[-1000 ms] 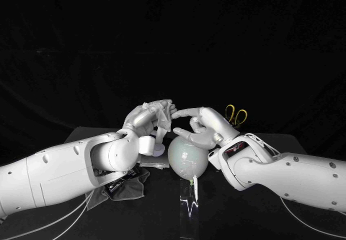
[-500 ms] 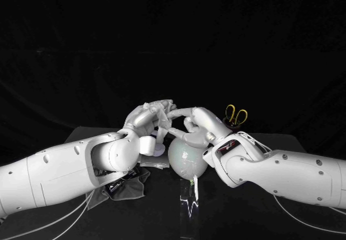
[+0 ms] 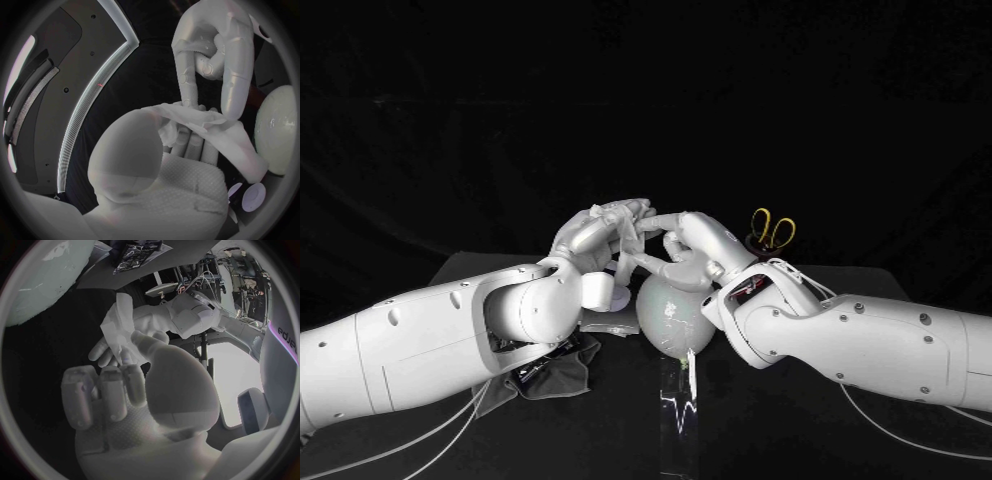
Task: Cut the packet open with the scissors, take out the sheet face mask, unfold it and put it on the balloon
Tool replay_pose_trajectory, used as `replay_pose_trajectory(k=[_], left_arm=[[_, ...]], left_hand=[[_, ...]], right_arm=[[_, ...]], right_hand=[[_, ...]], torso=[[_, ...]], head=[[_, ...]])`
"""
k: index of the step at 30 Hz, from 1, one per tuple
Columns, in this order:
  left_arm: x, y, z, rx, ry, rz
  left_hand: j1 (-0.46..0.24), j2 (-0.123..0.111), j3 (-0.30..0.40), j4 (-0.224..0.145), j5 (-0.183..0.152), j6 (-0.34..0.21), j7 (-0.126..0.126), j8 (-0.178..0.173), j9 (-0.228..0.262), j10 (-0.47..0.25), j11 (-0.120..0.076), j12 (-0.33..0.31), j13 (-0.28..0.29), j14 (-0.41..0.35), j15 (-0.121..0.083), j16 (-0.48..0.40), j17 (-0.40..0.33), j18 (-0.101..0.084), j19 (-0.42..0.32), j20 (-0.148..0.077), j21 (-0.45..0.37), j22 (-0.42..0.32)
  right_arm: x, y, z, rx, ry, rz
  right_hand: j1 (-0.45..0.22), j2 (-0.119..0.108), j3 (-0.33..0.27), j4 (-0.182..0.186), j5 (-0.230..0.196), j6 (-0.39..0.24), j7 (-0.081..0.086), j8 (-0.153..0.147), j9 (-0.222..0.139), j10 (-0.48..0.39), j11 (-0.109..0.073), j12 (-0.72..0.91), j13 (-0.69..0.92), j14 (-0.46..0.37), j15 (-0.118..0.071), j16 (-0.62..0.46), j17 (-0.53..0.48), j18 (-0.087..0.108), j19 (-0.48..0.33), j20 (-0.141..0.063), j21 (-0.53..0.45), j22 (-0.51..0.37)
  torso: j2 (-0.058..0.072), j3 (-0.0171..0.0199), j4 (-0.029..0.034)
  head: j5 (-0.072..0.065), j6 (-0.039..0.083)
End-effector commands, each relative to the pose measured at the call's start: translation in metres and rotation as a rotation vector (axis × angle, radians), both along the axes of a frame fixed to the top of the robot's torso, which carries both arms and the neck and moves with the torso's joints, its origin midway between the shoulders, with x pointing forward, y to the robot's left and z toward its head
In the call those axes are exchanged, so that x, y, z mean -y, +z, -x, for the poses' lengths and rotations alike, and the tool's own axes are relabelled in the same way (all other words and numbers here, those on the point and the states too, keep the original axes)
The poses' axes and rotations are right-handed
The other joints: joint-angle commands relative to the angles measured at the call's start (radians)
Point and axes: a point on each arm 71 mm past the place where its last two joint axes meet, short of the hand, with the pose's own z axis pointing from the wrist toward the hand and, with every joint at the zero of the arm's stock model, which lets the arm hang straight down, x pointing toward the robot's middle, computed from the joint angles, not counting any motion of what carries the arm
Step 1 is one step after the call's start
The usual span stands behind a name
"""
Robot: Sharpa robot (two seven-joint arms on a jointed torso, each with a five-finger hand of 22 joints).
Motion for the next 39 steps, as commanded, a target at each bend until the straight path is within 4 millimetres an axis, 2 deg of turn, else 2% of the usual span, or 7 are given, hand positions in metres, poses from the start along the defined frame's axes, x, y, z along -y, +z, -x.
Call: replay_pose_trajectory(k=[1, 9, 15, 29, 33, 39], left_arm=[[0.004, 0.003, 0.002, 0.018, -0.022, 0.009], [0.004, 0.003, 0.002, 0.023, -0.023, 0.008], [0.005, 0.003, 0.001, 0.027, -0.022, 0.007], [0.004, 0.003, -0.001, 0.034, -0.010, 0.005], [0.004, 0.003, -0.002, 0.035, -0.007, 0.004], [0.003, 0.003, -0.005, 0.038, 0.000, 0.003]], left_hand=[[0.002, 0.007, 0.005, 0.000, 0.004, 0.007, -0.002, 0.004, 0.001, 0.009, 0.001, -0.001, 0.000, -0.002, -0.006, -0.004, -0.001, 0.015, -0.005, 0.002, -0.006, -0.001], [0.002, 0.007, 0.006, 0.000, 0.004, 0.007, -0.002, 0.004, 0.001, 0.010, 0.001, -0.001, 0.000, -0.002, -0.006, -0.004, -0.001, 0.015, -0.006, 0.002, -0.006, -0.001], [0.003, 0.007, 0.006, 0.000, 0.004, 0.007, -0.002, 0.003, 0.001, 0.010, 0.000, -0.001, 0.000, -0.002, -0.006, -0.004, -0.001, 0.015, -0.007, 0.002, -0.006, -0.001], [0.003, 0.008, 0.008, -0.001, 0.004, 0.007, -0.002, 0.003, 0.000, 0.010, 0.000, -0.001, 0.000, -0.002, -0.006, -0.004, -0.001, 0.015, -0.008, 0.002, -0.006, -0.001], [0.003, 0.008, 0.008, -0.001, 0.004, 0.007, -0.002, 0.003, 0.000, 0.010, 0.000, -0.001, 0.000, -0.002, -0.006, -0.004, -0.001, 0.015, -0.008, 0.002, -0.006, -0.001], [0.003, 0.008, 0.008, -0.001, 0.004, 0.007, -0.002, 0.003, 0.000, 0.010, 0.000, -0.001, 0.000, -0.002, -0.006, -0.004, -0.001, 0.015, -0.008, 0.002, -0.006, -0.001]], right_arm=[[-0.003, -0.002, -0.002, -0.026, 0.015, 0.044], [-0.003, -0.006, -0.004, -0.064, 0.019, 0.094], [-0.004, -0.007, -0.003, -0.077, 0.024, 0.113], [-0.002, -0.010, -0.001, -0.102, 0.029, 0.138], [-0.003, -0.010, 0.002, -0.111, 0.043, 0.142], [-0.003, -0.010, 0.006, -0.126, 0.058, 0.139]], right_hand=[[-0.010, 0.001, -0.006, 0.002, -0.006, 0.010, 0.001, 0.004, 0.000, 0.068, 0.000, 0.002, 0.213, 0.104, -0.005, 0.003, 0.263, -0.019, 0.098, -0.008, -0.003, 0.259], [-0.033, 0.001, -0.029, 0.025, -0.006, 0.065, 0.016, 0.029, 0.006, 0.069, 0.022, 0.004, 0.215, 0.104, 0.014, 0.003, 0.263, -0.019, 0.098, 0.005, -0.003, 0.259], [-0.037, 0.005, -0.040, 0.036, -0.006, 0.114, 0.025, 0.050, 0.011, 0.071, 0.031, 0.008, 0.217, 0.104, 0.022, 0.003, 0.263, -0.019, 0.099, 0.013, -0.001, 0.260], [-0.034, 0.013, -0.042, 0.044, -0.006, 0.146, 0.016, 0.065, 0.013, 0.073, 0.024, 0.012, 0.220, 0.104, 0.019, 0.003, 0.263, -0.020, 0.100, 0.015, 0.001, 0.260], [-0.021, 0.035, -0.031, 0.047, -0.006, 0.168, 0.006, 0.076, 0.015, 0.075, 0.016, 0.016, 0.223, 0.104, 0.013, 0.003, 0.263, -0.020, 0.101, 0.011, 0.003, 0.261], [-0.019, 0.044, -0.027, 0.049, -0.006, 0.173, 0.004, 0.079, 0.015, 0.077, 0.014, 0.018, 0.224, 0.104, 0.010, 0.003, 0.263, -0.021, 0.102, 0.009, 0.005, 0.262]], torso=[[0.000, -0.0004, 0.0000], [0.000, -0.0010, 0.0003], [0.000, -0.0006, 0.0006], [0.000, -0.0004, 0.0001], [0.000, 0.0001, 0.0001], [0.000, -0.0001, -0.0008]], head=[[-0.002, -0.001], [-0.003, -0.003], [-0.004, -0.003], [-0.002, -0.006], [-0.003, -0.008], [-0.007, -0.009]])
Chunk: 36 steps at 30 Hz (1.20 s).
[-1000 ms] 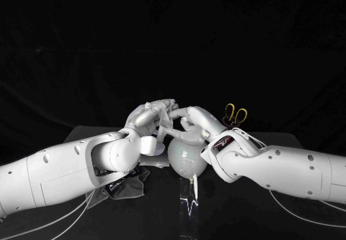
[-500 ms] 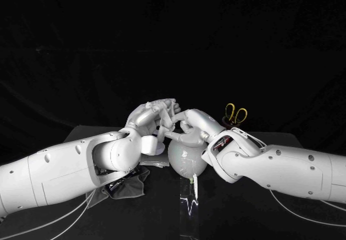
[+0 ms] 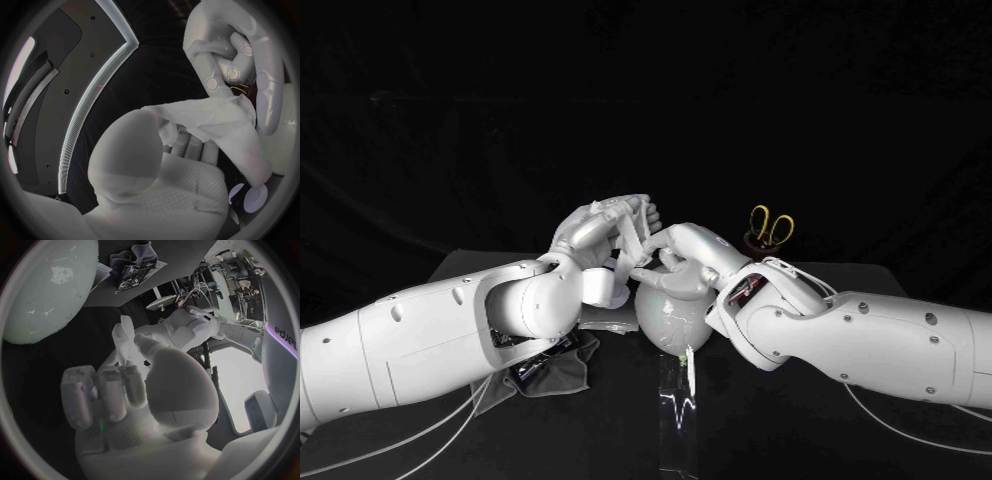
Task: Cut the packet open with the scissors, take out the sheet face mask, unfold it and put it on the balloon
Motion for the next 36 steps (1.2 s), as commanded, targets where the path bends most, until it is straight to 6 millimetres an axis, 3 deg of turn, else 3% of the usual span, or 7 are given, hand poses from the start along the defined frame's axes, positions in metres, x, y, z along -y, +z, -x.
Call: replay_pose_trajectory(k=[1, 6, 12, 16, 25, 30, 36], left_arm=[[0.001, 0.003, -0.001, 0.024, -0.003, 0.011], [0.000, 0.004, -0.004, 0.028, 0.006, 0.011], [0.000, 0.004, -0.006, 0.031, 0.013, 0.010], [-0.001, 0.004, -0.007, 0.031, 0.015, 0.009], [-0.002, 0.004, -0.009, 0.031, 0.025, 0.005], [-0.002, 0.004, -0.009, 0.028, 0.027, 0.002], [-0.003, 0.004, -0.010, 0.026, 0.029, -0.001]], left_hand=[[0.003, 0.008, 0.008, -0.001, 0.004, 0.009, 0.000, 0.006, 0.001, 0.007, -0.003, -0.001, 0.000, -0.002, -0.006, -0.004, -0.001, 0.015, -0.008, 0.002, -0.006, -0.001], [0.004, 0.008, 0.009, -0.001, 0.004, 0.009, 0.000, 0.006, 0.001, 0.007, -0.003, -0.001, 0.000, -0.002, -0.006, -0.005, -0.002, 0.015, -0.009, 0.002, -0.006, -0.001], [0.004, 0.009, 0.010, -0.002, 0.004, 0.009, 0.000, 0.006, 0.001, 0.008, -0.003, -0.002, 0.000, -0.002, -0.006, -0.005, -0.002, 0.015, -0.011, 0.002, -0.006, -0.001], [0.005, 0.009, 0.011, -0.002, 0.004, 0.009, 0.000, 0.006, 0.001, 0.008, -0.003, -0.002, 0.000, -0.002, -0.006, -0.005, -0.002, 0.015, -0.011, 0.002, -0.006, -0.001], [0.005, 0.009, 0.011, -0.002, 0.004, 0.009, 0.000, 0.006, 0.001, 0.008, -0.003, -0.002, 0.000, -0.002, -0.006, -0.005, -0.002, 0.015, -0.011, 0.002, -0.006, -0.001], [0.005, 0.009, 0.012, -0.002, 0.004, 0.009, 0.000, 0.005, 0.000, 0.008, -0.003, -0.002, 0.000, -0.002, -0.006, -0.005, -0.002, 0.015, -0.010, 0.002, -0.005, -0.001], [0.005, 0.009, 0.012, -0.002, 0.004, 0.009, 0.000, 0.005, 0.000, 0.008, -0.003, -0.002, 0.000, -0.002, -0.006, -0.005, -0.002, 0.015, -0.010, 0.002, -0.005, -0.001]], right_arm=[[-0.002, -0.001, 0.003, -0.020, 0.023, 0.021], [-0.001, -0.002, 0.006, -0.035, 0.035, 0.028], [-0.001, -0.003, 0.010, -0.046, 0.048, 0.022], [0.000, -0.002, 0.012, -0.050, 0.047, 0.002], [0.006, 0.002, 0.013, -0.057, 0.023, -0.078], [0.008, 0.005, 0.013, -0.047, 0.006, -0.139], [0.011, 0.007, 0.014, -0.038, -0.005, -0.184]], right_hand=[[-0.002, 0.013, 0.005, 0.002, -0.006, 0.008, 0.000, 0.005, 0.001, 0.075, -0.006, 0.005, 0.224, 0.106, -0.006, 0.004, 0.263, -0.021, 0.103, -0.002, 0.005, 0.262], [-0.001, 0.017, 0.007, 0.004, -0.006, 0.015, -0.003, 0.008, 0.001, 0.077, -0.008, 0.008, 0.226, 0.106, -0.008, 0.004, 0.263, -0.021, 0.104, -0.004, 0.006, 0.262], [0.031, 0.087, 0.056, 0.006, -0.006, 0.034, -0.017, 0.023, 0.005, 0.082, -0.022, 0.017, 0.232, 0.106, -0.020, 0.004, 0.263, -0.022, 0.105, -0.014, 0.009, 0.263], [0.032, 0.105, 0.074, 0.012, -0.006, 0.032, -0.018, 0.026, 0.006, 0.085, -0.023, 0.023, 0.236, 0.106, -0.022, 0.004, 0.263, -0.022, 0.105, -0.017, 0.009, 0.263], [-0.010, 0.078, 0.065, 0.038, -0.005, 0.017, -0.011, 0.024, 0.004, 0.085, -0.017, 0.023, 0.236, 0.106, -0.018, 0.004, 0.263, -0.022, 0.105, -0.017, 0.009, 0.263], [-0.020, 0.083, 0.067, 0.052, -0.004, 0.014, -0.010, 0.024, 0.003, 0.085, -0.016, 0.023, 0.236, 0.106, -0.017, 0.004, 0.263, -0.022, 0.105, -0.016, 0.009, 0.263], [0.015, 0.147, 0.151, 0.048, -0.006, 0.008, -0.011, 0.027, 0.002, 0.084, -0.017, 0.021, 0.235, 0.106, -0.018, 0.004, 0.263, -0.022, 0.105, -0.016, 0.009, 0.263]], torso=[[0.000, 0.0000, -0.0007], [0.000, -0.0004, 0.0001], [0.000, 0.0001, 0.0002], [0.000, 0.0001, 0.0006], [0.000, -0.0002, 0.0003], [0.000, 0.0005, 0.0007], [0.000, 0.0003, -0.0001]], head=[[-0.003, -0.001], [-0.002, -0.004], [0.000, -0.006], [0.000, -0.007], [0.001, -0.006], [0.002, -0.003], [0.002, 0.000]])
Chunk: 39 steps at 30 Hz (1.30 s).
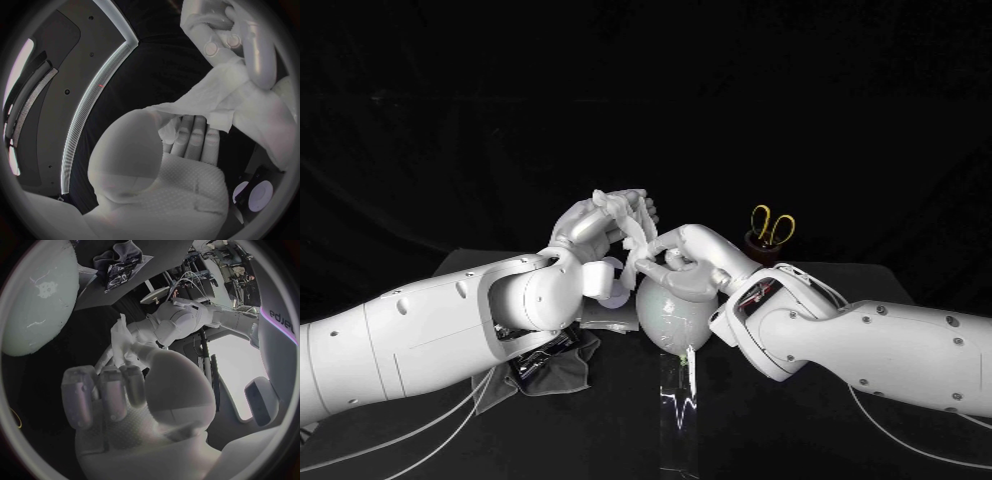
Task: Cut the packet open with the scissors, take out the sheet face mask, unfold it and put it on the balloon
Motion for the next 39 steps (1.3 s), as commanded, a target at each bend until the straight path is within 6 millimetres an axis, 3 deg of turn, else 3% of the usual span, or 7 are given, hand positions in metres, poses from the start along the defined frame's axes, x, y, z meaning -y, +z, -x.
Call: replay_pose_trajectory(k=[1, 16, 23, 33, 39], left_arm=[[0.001, 0.002, 0.000, 0.017, 0.003, 0.003], [-0.007, 0.002, -0.006, 0.044, 0.035, -0.037], [-0.008, 0.002, -0.007, 0.064, 0.042, -0.070], [-0.002, 0.003, -0.004, 0.077, -0.007, -0.076], [-0.003, 0.003, -0.005, 0.078, -0.006, -0.083]], left_hand=[[0.005, 0.009, 0.006, -0.002, 0.004, 0.010, 0.000, 0.003, 0.001, 0.004, 0.001, -0.002, 0.000, -0.002, -0.006, -0.005, -0.001, 0.015, -0.007, -0.001, -0.005, -0.002], [0.004, 0.010, 0.010, -0.002, 0.004, 0.014, 0.002, 0.003, 0.000, 0.012, 0.000, 0.000, 0.001, 0.001, -0.007, -0.005, -0.001, 0.015, -0.008, -0.001, -0.004, -0.001], [0.000, 0.011, 0.013, -0.001, 0.004, 0.015, 0.009, -0.001, -0.004, 0.041, -0.003, 0.005, 0.002, 0.042, -0.016, 0.013, 0.007, 0.021, 0.046, -0.004, 0.009, 0.006], [0.022, -0.015, 0.000, -0.051, 0.004, 0.036, -0.003, -0.001, -0.008, 0.118, -0.025, 0.019, 0.004, 0.096, -0.036, 0.035, 0.018, 0.023, 0.088, -0.009, 0.019, 0.008], [0.067, -0.030, 0.001, -0.113, 0.004, 0.057, -0.013, -0.004, -0.014, 0.166, -0.040, 0.029, 0.008, 0.133, -0.056, 0.051, 0.026, 0.024, 0.097, -0.017, 0.022, 0.010]], right_arm=[[0.003, 0.004, 0.001, 0.021, -0.011, -0.068], [0.010, 0.007, 0.013, -0.014, 0.012, -0.069], [0.014, 0.011, 0.017, -0.001, 0.008, -0.072], [0.015, 0.021, 0.008, 0.033, -0.015, -0.060], [0.018, 0.024, 0.006, 0.034, -0.024, -0.049]], right_hand=[[0.011, 0.026, 0.036, -0.005, -0.007, -0.006, 0.002, 0.006, 0.002, 0.082, -0.001, -0.001, 0.235, 0.106, -0.003, 0.004, 0.263, -0.006, 0.105, -0.005, 0.005, 0.263], [0.011, 0.027, 0.052, -0.006, -0.007, -0.003, 0.002, 0.010, 0.004, 0.080, -0.001, -0.005, 0.232, 0.106, -0.003, 0.004, 0.263, -0.006, 0.105, -0.005, 0.005, 0.263], [0.011, 0.027, 0.053, -0.007, -0.007, -0.003, 0.002, 0.011, 0.004, 0.079, -0.001, -0.006, 0.232, 0.106, -0.003, 0.004, 0.263, -0.006, 0.105, -0.005, 0.005, 0.263], [0.011, 0.027, 0.054, -0.007, -0.007, -0.003, 0.002, 0.011, 0.004, 0.080, -0.001, -0.006, 0.232, 0.106, -0.003, 0.004, 0.263, -0.006, 0.105, -0.005, 0.005, 0.263], [0.011, 0.027, 0.054, -0.007, -0.007, -0.003, 0.002, 0.011, 0.004, 0.080, -0.001, -0.006, 0.232, 0.106, -0.003, 0.004, 0.263, -0.006, 0.105, -0.005, 0.005, 0.263]], torso=[[0.000, -0.0002, -0.0006], [-0.001, -0.0006, -0.0006], [0.000, -0.0001, -0.0007], [0.001, -0.0005, 0.0015], [0.000, -0.0015, -0.0001]], head=[[0.000, 0.003], [0.000, 0.008], [0.002, 0.013], [-0.002, 0.014], [-0.003, 0.014]])
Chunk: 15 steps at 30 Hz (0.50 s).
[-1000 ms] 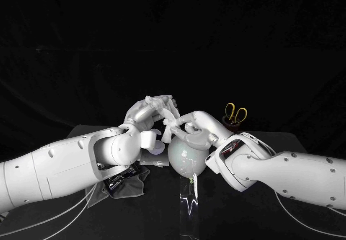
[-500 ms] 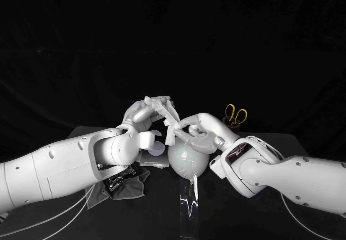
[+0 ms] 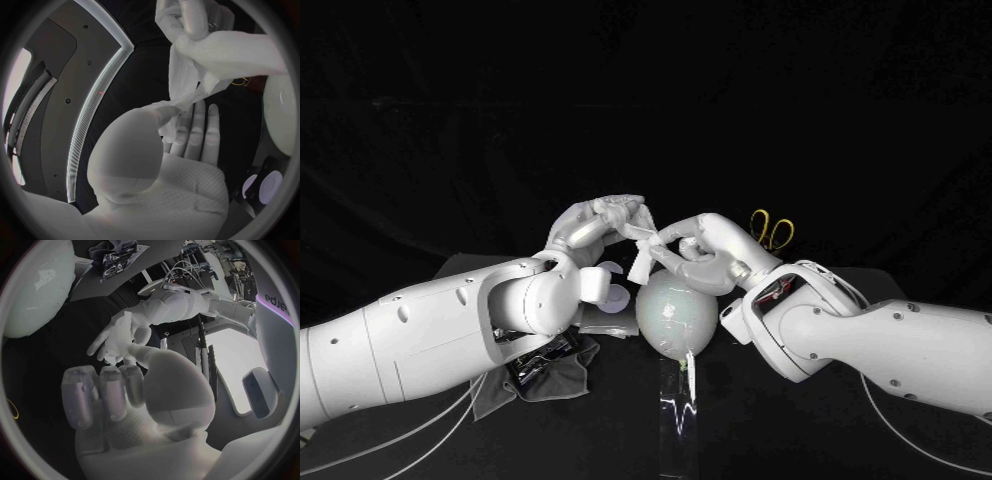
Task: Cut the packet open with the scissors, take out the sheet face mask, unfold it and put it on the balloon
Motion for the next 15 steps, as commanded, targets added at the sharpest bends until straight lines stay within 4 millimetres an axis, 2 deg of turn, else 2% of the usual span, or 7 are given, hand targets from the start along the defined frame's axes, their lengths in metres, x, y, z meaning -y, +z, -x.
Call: replay_pose_trajectory(k=[1, 6, 15], left_arm=[[0.0024, 0.0022, 0.0000, 0.020, -0.020, -0.006], [0.0007, 0.0015, -0.0010, 0.015, -0.006, -0.012], [0.0009, 0.0012, -0.0009, 0.013, 0.000, -0.025]], left_hand=[[0.026, 0.002, 0.001, -0.025, 0.003, 0.013, -0.002, 0.000, -0.003, 0.021, -0.002, 0.008, 0.003, 0.018, -0.003, 0.010, 0.005, 0.013, 0.013, -0.005, 0.009, 0.003], [0.040, -0.005, -0.020, -0.070, 0.003, 0.040, -0.013, -0.011, -0.018, 0.077, -0.017, 0.028, 0.014, 0.067, -0.023, 0.033, 0.021, 0.013, 0.029, -0.013, 0.024, 0.009], [0.040, 0.002, -0.036, -0.101, 0.003, 0.055, -0.017, -0.036, -0.041, 0.101, -0.023, 0.037, 0.024, 0.090, -0.033, 0.043, 0.037, 0.012, 0.035, -0.018, 0.036, 0.013]], right_arm=[[0.0013, 0.0016, 0.0005, 0.012, -0.004, 0.015], [0.0030, 0.0032, 0.0031, 0.014, -0.002, 0.018], [0.0042, 0.0052, 0.0038, 0.024, -0.008, 0.015]], right_hand=[[0.000, 0.005, 0.005, 0.000, 0.003, 0.007, 0.003, 0.005, 0.002, 0.079, -0.001, 0.001, 0.232, 0.106, -0.003, 0.004, 0.263, -0.006, 0.107, -0.006, 0.003, 0.263], [0.001, 0.005, 0.007, -0.001, 0.003, 0.007, 0.003, 0.006, 0.002, 0.080, -0.001, 0.003, 0.233, 0.106, -0.003, 0.004, 0.263, -0.006, 0.107, -0.006, 0.003, 0.263], [0.001, 0.004, 0.010, -0.002, 0.003, 0.006, 0.003, 0.006, 0.002, 0.080, -0.001, 0.003, 0.233, 0.106, -0.003, 0.004, 0.263, -0.006, 0.107, -0.006, 0.003, 0.263]], torso=[[0.000, -0.0009, -0.0009], [0.000, 0.0002, -0.0009], [0.000, 0.0003, -0.0013]], head=[[0.001, 0.000], [0.002, 0.002], [0.001, 0.003]])
